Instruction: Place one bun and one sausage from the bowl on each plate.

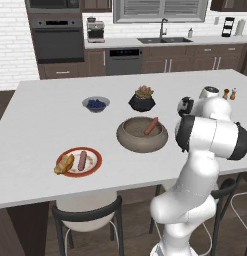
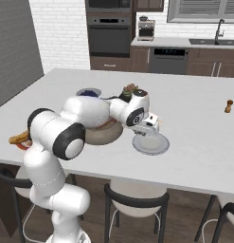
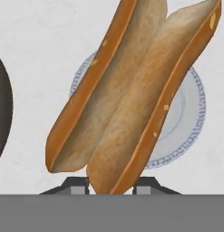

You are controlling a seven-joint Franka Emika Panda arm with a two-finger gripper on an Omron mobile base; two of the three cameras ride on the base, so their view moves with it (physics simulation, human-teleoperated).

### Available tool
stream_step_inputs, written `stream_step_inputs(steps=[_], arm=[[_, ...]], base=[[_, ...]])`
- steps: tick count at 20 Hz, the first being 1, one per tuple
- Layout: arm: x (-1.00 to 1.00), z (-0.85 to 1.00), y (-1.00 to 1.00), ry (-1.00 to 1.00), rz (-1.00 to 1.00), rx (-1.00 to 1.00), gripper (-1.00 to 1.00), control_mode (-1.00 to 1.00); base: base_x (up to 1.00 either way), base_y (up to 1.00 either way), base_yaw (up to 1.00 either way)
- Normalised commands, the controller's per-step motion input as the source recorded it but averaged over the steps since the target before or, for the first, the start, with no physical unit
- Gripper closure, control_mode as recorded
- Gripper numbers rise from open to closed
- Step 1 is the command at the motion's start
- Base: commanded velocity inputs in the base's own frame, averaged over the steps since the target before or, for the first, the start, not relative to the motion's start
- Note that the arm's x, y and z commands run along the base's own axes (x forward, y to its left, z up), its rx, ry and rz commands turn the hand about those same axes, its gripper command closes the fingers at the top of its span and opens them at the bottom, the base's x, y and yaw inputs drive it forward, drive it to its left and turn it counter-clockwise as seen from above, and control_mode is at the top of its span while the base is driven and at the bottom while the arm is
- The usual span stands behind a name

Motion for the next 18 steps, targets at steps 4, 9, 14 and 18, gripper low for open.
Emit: stream_step_inputs(steps=[4, 9, 14, 18], arm=[[0.00, -0.33, -0.91, 0.13, 0.10, 0.15, 1.00, -1.00], [0.13, -0.63, -0.27, 0.23, 0.05, 0.04, 1.00, -1.00], [0.33, -0.37, -0.02, 0.08, 0.00, 0.00, 1.00, -1.00], [0.23, -0.31, -0.10, 0.03, 0.00, 0.02, 1.00, -1.00]], base=[[0.00, 0.00, 0.00], [0.00, 0.00, 0.00], [0.00, 0.00, 0.00], [0.00, 0.00, 0.00]])
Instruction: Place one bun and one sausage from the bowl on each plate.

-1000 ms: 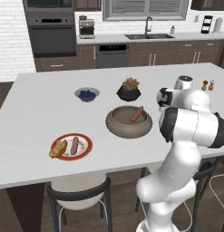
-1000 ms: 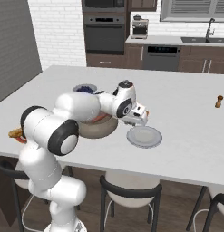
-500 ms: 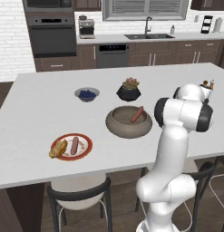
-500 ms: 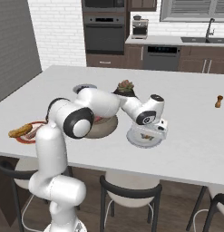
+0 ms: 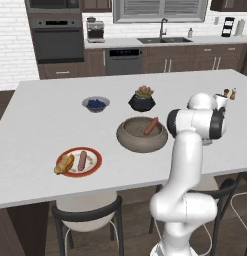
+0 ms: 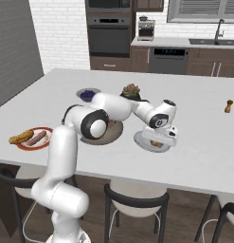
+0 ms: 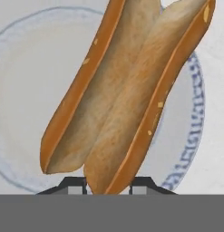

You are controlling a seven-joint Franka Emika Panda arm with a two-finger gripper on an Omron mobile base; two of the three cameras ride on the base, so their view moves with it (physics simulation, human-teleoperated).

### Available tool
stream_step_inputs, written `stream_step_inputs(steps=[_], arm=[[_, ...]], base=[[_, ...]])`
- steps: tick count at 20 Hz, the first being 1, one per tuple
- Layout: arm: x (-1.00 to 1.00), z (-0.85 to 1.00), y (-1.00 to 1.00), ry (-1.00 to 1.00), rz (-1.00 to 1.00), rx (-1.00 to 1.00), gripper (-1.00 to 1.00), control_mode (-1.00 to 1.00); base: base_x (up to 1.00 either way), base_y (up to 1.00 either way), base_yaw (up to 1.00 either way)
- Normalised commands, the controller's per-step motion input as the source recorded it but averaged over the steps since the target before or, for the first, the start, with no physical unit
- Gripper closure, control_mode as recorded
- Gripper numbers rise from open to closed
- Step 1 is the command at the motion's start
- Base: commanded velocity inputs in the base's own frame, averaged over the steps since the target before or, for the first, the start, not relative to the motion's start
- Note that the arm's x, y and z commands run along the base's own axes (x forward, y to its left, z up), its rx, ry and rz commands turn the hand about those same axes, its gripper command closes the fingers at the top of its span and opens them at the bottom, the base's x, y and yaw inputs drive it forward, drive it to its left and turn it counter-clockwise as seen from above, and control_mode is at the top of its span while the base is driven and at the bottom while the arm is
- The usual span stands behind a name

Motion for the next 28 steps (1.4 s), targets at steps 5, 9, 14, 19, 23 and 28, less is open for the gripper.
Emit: stream_step_inputs(steps=[5, 9, 14, 19, 23, 28], arm=[[0.06, -0.36, 0.00, 0.06, 0.00, 0.01, -1.00, -1.00], [0.00, -0.01, 0.06, 0.00, 0.00, 0.00, -1.00, -1.00], [0.00, 0.12, 0.20, 0.00, -0.01, -0.04, -1.00, -1.00], [-0.18, 0.45, 0.23, 0.00, -0.07, -0.12, -1.00, -1.00], [-0.24, 0.79, 0.69, -0.03, -0.16, -0.11, -1.00, -1.00], [-0.45, 0.91, 0.92, -0.07, -0.29, -0.01, -1.00, -1.00]], base=[[0.00, 0.00, 0.00], [0.00, 0.00, 0.00], [0.00, 0.00, 0.00], [0.00, 0.00, 0.00], [0.00, 0.00, 0.00], [0.00, 0.00, 0.00]])
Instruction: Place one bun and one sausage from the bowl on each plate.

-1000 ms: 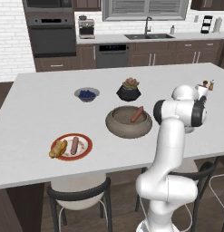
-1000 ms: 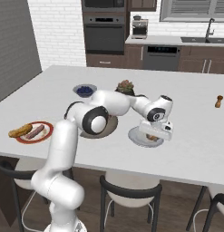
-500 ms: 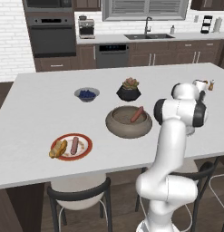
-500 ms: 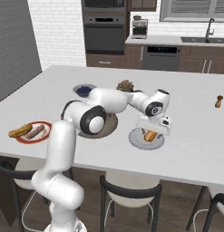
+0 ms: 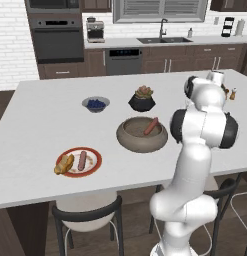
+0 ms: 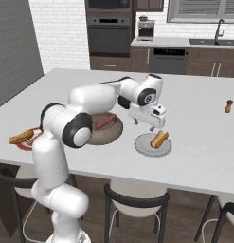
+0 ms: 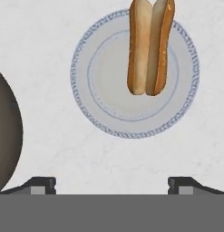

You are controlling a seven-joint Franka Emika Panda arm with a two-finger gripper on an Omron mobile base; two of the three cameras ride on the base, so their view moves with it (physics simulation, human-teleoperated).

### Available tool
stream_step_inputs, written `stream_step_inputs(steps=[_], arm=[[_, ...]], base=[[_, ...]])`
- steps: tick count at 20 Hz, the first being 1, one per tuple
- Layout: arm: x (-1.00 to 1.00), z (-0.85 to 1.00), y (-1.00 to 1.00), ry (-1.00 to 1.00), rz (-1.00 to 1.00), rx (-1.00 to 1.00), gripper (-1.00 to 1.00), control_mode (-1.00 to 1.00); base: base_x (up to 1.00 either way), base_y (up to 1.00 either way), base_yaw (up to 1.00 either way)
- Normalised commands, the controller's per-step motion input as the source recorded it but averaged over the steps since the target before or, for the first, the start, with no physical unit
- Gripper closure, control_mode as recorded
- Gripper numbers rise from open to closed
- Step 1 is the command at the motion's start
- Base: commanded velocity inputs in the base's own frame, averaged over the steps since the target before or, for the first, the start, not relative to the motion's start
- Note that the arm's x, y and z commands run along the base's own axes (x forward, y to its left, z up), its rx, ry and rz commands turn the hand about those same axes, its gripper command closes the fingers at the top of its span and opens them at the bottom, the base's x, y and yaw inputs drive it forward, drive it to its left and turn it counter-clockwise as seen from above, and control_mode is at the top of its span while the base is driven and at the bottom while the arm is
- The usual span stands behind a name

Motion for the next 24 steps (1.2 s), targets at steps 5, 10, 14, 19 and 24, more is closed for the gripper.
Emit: stream_step_inputs(steps=[5, 10, 14, 19, 24], arm=[[-0.05, 0.58, 1.00, 0.04, -0.24, -0.07, -1.00, -1.00], [0.18, 0.60, 1.00, 0.05, -0.15, -0.18, -1.00, -1.00], [0.78, -0.05, 1.00, 0.22, -0.02, -0.11, -1.00, -1.00], [0.60, -0.39, 0.69, 0.01, -0.03, 0.00, -1.00, -1.00], [0.32, -0.36, -0.01, -0.04, -0.03, -0.02, -1.00, -1.00]], base=[[0.00, 0.00, 0.00], [0.00, 0.00, 0.00], [0.00, 0.00, 0.00], [0.00, 0.00, 0.00], [0.00, 0.00, 0.00]])
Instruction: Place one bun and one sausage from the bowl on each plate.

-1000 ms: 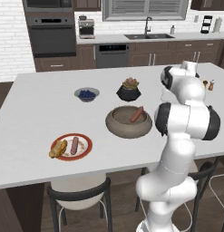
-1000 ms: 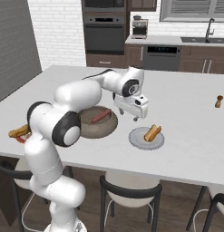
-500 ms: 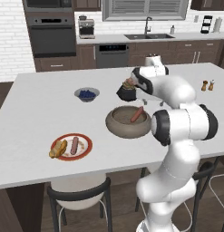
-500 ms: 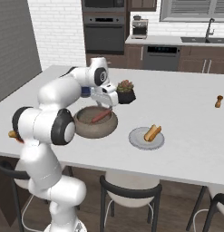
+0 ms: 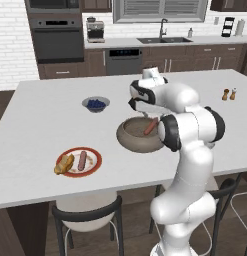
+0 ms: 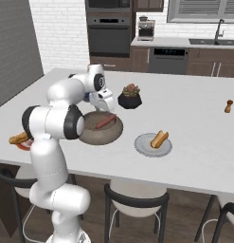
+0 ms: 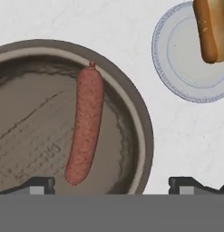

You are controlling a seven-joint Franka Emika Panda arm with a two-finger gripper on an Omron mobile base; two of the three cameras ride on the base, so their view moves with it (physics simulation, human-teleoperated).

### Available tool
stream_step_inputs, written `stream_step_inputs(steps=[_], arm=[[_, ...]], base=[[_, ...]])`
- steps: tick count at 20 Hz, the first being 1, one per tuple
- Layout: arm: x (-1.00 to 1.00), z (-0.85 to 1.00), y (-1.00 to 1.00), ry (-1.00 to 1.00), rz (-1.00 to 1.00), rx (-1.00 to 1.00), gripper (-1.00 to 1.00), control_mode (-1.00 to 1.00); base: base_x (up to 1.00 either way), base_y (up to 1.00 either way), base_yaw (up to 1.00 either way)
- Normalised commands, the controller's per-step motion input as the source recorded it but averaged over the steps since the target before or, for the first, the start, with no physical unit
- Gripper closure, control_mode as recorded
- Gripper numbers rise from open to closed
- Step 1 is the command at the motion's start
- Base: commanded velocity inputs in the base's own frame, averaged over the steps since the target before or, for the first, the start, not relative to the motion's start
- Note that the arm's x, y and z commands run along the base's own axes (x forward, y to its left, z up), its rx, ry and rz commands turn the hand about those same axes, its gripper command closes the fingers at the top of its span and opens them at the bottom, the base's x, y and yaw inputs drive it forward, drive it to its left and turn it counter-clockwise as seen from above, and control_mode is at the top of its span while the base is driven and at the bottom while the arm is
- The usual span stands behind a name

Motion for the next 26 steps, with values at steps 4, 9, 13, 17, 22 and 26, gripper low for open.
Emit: stream_step_inputs(steps=[4, 9, 13, 17, 22, 26], arm=[[0.39, -0.69, -0.11, 0.00, -0.02, 0.00, -1.00, -1.00], [0.55, -0.63, 0.00, 0.00, 0.00, 0.00, -1.00, -1.00], [0.18, -0.29, 0.00, 0.00, 0.00, 0.00, -1.00, -1.00], [-0.09, -0.32, -0.04, 0.00, 0.00, 0.00, -1.00, -1.00], [-0.13, -0.18, -0.01, -0.03, 0.00, 0.00, 1.00, -1.00], [-0.10, 0.06, 0.01, -0.11, 0.00, 0.00, 1.00, -1.00]], base=[[0.00, 0.00, 0.00], [0.00, 0.00, 0.00], [0.00, 0.00, 0.00], [0.00, 0.00, 0.00], [0.00, 0.00, 0.00], [0.00, 0.00, 0.00]])
